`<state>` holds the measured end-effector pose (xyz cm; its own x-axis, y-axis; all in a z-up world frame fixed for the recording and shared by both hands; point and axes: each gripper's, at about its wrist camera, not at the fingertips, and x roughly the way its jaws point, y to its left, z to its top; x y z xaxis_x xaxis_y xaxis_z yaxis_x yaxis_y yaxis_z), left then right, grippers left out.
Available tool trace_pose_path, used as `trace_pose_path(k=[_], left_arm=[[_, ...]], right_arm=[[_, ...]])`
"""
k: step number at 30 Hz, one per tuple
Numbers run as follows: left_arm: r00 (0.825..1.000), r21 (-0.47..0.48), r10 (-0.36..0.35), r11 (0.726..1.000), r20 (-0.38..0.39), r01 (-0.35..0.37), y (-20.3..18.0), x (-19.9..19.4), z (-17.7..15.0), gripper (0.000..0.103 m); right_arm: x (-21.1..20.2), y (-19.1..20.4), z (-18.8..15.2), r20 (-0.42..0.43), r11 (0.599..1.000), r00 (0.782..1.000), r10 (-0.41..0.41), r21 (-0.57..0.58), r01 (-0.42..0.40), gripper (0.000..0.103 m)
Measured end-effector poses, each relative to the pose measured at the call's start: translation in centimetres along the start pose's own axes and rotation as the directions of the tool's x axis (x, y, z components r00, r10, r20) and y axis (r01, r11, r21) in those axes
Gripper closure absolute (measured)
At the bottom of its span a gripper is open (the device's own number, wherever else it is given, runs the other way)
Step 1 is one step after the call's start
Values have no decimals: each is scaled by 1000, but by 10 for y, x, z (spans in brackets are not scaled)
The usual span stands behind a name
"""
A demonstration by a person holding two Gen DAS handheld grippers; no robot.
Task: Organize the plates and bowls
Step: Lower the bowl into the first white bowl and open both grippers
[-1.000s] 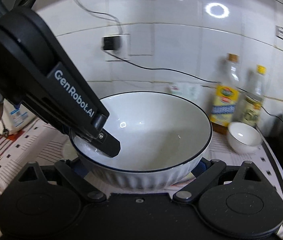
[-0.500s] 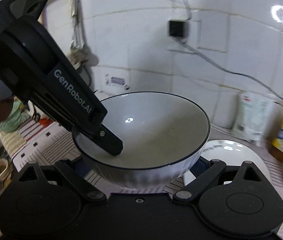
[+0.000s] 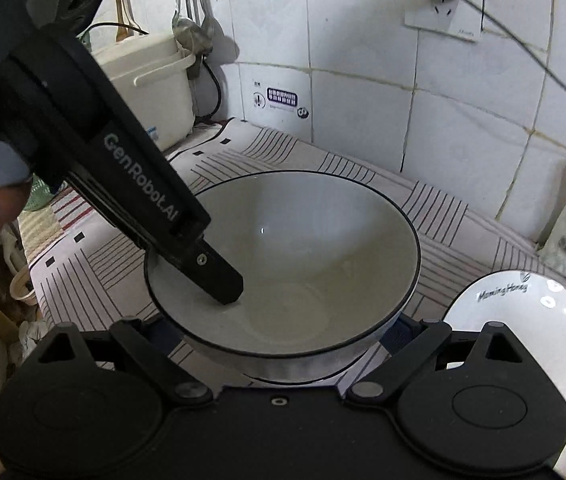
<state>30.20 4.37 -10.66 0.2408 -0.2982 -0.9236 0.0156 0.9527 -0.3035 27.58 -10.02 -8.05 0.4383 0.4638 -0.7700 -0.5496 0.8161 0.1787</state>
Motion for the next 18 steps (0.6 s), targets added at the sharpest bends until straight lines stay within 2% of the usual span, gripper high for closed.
trace_pose_path(k=[10,18], left_arm=[[1000,-13,21,1000,-6,-21,2,14,-1,89],[996,9,91,996,7,-91,-7,18,-4,89]], right_arm=[[12,-2,-3,-46,1000,999,7,-4,-7,5],[18,7,2,-105,997,991,-83,-18,82,5]])
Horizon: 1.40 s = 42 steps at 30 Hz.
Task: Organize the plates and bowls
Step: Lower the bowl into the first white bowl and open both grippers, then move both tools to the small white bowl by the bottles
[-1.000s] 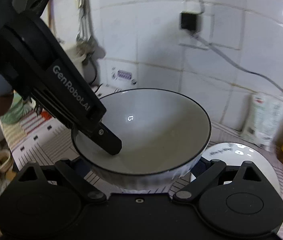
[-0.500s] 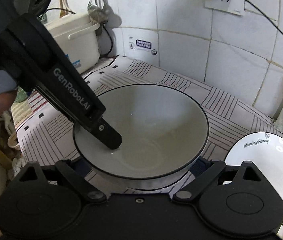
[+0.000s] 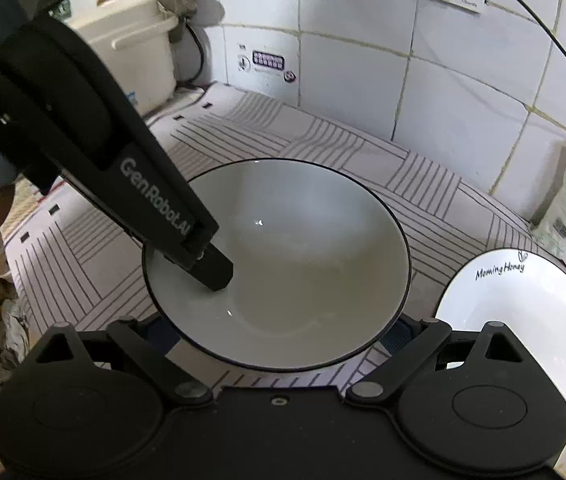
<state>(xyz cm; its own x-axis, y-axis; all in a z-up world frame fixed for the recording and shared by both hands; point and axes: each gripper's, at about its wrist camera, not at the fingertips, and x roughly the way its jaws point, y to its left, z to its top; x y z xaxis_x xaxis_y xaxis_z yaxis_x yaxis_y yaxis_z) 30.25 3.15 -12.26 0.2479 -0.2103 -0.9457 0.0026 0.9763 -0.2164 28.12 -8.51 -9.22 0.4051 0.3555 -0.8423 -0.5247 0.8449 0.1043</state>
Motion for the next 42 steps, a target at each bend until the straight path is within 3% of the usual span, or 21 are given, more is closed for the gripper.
trace_pose_path(k=[5,10,13,15,16,19,22,28,34,39,42], left_arm=[[996,29,77,996,42,-79,-4,2,0,90],[998,13,59,998,25,-59,2,3,6,88],[999,2,27,1000,18,-27,4,-1,7,79],[999,14,36,999,33,-37,1,-8,6,67],[998,28,43,999,51,-44,0,-13,6,67],[996,60,19,998,88,-25,-2,-26,3,74],[994,85,56,994,90,-64,-2,-25,-1,91],[998,11,15,1000,54,-16,12,-18,-6,94],[997,41,48,998,66,-51,6,-35,-6,89],[995,106,37,993,91,-47,-11,-60,-11,71],[995,152,17,988,99,-32,-26,-75,-12,65]], right_arm=[[4,8,4,-70,999,996,-47,-20,46,4],[6,6,4,-51,999,998,-49,10,50,4],[5,4,1,-38,998,998,-50,38,52,4],[3,6,-2,-28,997,997,-68,42,70,4],[3,6,-3,-18,996,997,-74,47,75,4],[-1,5,-10,-4,994,997,-79,80,79,4],[-2,5,-16,-3,990,996,-94,103,93,4],[-21,7,-25,22,982,992,-121,149,117,4],[-66,1,-37,80,965,982,-173,213,152,4],[-107,-12,-52,109,944,964,-242,258,208,4],[-131,-23,-61,127,928,951,-282,288,237,4]])
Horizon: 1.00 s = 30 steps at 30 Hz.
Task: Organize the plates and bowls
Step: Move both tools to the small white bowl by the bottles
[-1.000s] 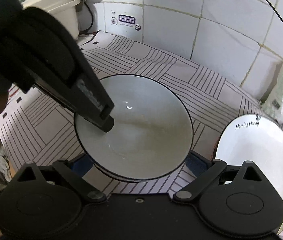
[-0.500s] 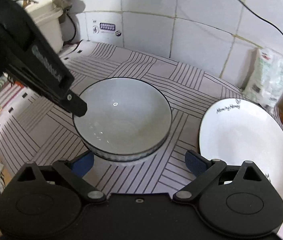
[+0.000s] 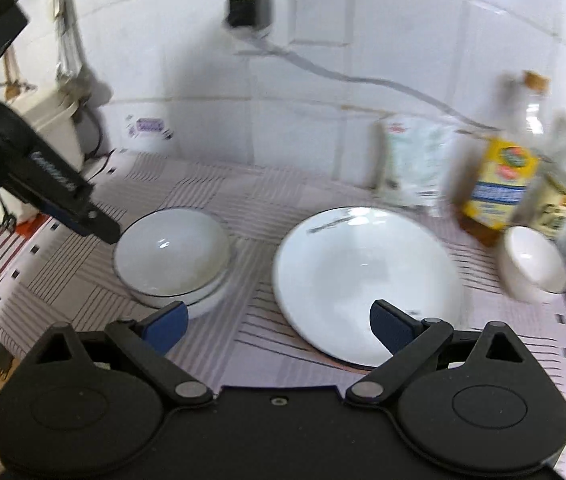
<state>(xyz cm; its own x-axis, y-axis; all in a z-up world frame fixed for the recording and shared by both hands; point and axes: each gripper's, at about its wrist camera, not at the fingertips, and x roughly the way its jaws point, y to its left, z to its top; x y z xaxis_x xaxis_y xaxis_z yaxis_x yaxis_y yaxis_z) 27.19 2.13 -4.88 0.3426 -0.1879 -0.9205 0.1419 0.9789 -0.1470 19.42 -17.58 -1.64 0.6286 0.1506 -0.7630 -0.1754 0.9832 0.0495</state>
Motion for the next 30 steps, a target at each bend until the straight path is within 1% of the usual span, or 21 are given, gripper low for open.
trace_pose_path(k=[4,5,6,8,10,11,12,13,16,17,20,21,22,25,26,28,30], left_arm=[[1000,52,-23,998,13,23,-21,-15,6,60],[999,69,-27,997,16,26,-27,-18,7,55],[999,96,-29,995,23,27,-36,-20,9,47],[999,134,-21,991,34,16,-51,-19,12,39],[999,182,-27,983,37,20,-68,-16,16,37],[999,202,-31,979,32,24,-76,-12,18,35],[999,221,-38,975,29,30,-85,-9,20,31],[998,236,-46,971,31,37,-94,-6,22,29],[996,276,-80,959,34,67,-118,5,32,28],[995,286,-95,955,30,82,-127,9,36,28],[990,301,-142,945,18,130,-152,22,48,28],[987,299,-161,942,14,149,-160,27,54,28],[984,300,-175,940,17,162,-167,30,58,28],[972,320,-228,926,51,201,-191,47,73,28],[969,322,-240,923,58,209,-198,54,77,28],[964,339,-256,915,71,218,-213,70,86,28],[957,368,-281,899,74,236,-228,87,94,28]], right_arm=[[-26,-27,-1,30,998,998,-55,33,54,5],[-33,-35,-1,41,996,996,-73,45,71,5],[-37,-42,-1,49,995,995,-88,55,85,6],[-46,-56,-1,63,991,991,-118,76,114,8],[-53,-72,-3,76,984,986,-149,107,140,8],[-55,-81,-4,80,980,983,-165,129,154,9],[-57,-91,-6,86,974,980,-181,155,166,11],[-58,-101,-8,92,966,975,-200,183,181,12],[-59,-129,-15,102,944,965,-241,254,209,15],[-58,-139,-17,104,938,963,-250,274,214,18],[-50,-162,-20,99,919,955,-281,314,238,22],[-45,-170,-20,100,915,953,-286,325,240,26],[-40,-177,-21,97,910,952,-291,337,243,27],[-24,-199,-23,90,890,947,-309,379,254,33],[-19,-206,-24,85,882,947,-311,398,254,36],[-9,-218,-26,86,865,944,-320,433,254,39],[1,-228,-28,96,851,936,-338,456,261,43]])
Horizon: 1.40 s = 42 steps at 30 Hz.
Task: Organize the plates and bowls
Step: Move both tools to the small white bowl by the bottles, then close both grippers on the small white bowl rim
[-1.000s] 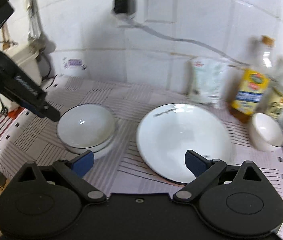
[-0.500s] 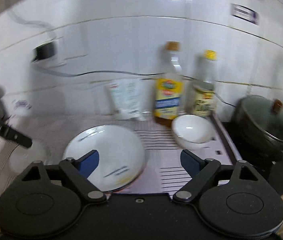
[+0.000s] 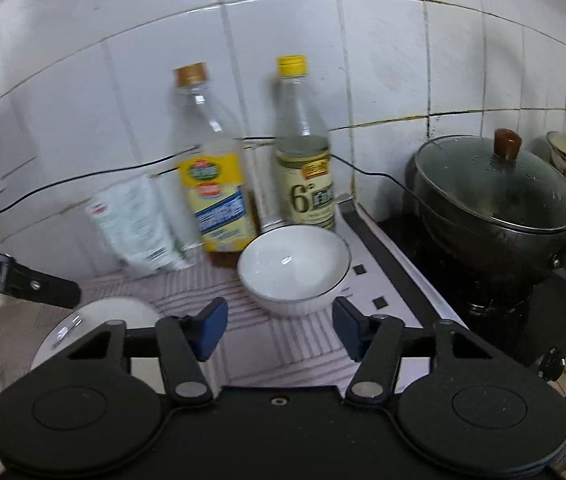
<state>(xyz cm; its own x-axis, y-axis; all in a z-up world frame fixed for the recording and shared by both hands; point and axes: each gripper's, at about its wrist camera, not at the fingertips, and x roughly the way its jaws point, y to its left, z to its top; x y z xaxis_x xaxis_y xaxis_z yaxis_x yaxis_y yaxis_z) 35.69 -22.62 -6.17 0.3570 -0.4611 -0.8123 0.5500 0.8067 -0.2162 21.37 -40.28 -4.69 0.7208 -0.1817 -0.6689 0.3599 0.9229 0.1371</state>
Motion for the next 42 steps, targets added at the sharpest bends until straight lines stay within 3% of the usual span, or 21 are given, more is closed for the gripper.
trace_pose_path(k=[7,10,16,22,24,25,27,30,37,42], left_arm=[[998,-15,-54,998,31,54,-14,69,28,29],[999,-33,-37,999,-13,37,-19,97,37,31],[999,-44,-47,998,-20,46,-28,135,53,31],[998,-40,-50,998,-30,49,-33,169,64,34],[997,-45,-56,998,-46,54,-32,178,66,49],[996,-56,-63,997,-57,60,-31,181,67,51],[993,-84,-88,993,-82,81,-28,188,67,72],[988,-96,-103,991,-118,92,-30,194,63,92],[989,-28,-38,999,-143,34,-53,181,60,92],[986,-22,-22,1000,-168,18,-61,153,65,92]], right_arm=[[51,-19,3,-6,992,998,-65,104,65,46],[73,-23,3,-13,986,992,-122,110,123,47],[109,-38,8,-46,979,994,-98,173,104,53],[131,-42,15,-97,972,990,-106,201,123,70],[137,-43,18,-114,972,987,-111,196,132,80],[140,-43,19,-124,972,985,-116,190,139,81],[143,-45,20,-139,971,984,-116,194,142,86],[147,-52,19,-151,961,984,-99,241,134,88],[151,-50,22,-189,959,975,-114,237,158,92],[129,-38,31,-186,970,975,-120,188,155,92]])
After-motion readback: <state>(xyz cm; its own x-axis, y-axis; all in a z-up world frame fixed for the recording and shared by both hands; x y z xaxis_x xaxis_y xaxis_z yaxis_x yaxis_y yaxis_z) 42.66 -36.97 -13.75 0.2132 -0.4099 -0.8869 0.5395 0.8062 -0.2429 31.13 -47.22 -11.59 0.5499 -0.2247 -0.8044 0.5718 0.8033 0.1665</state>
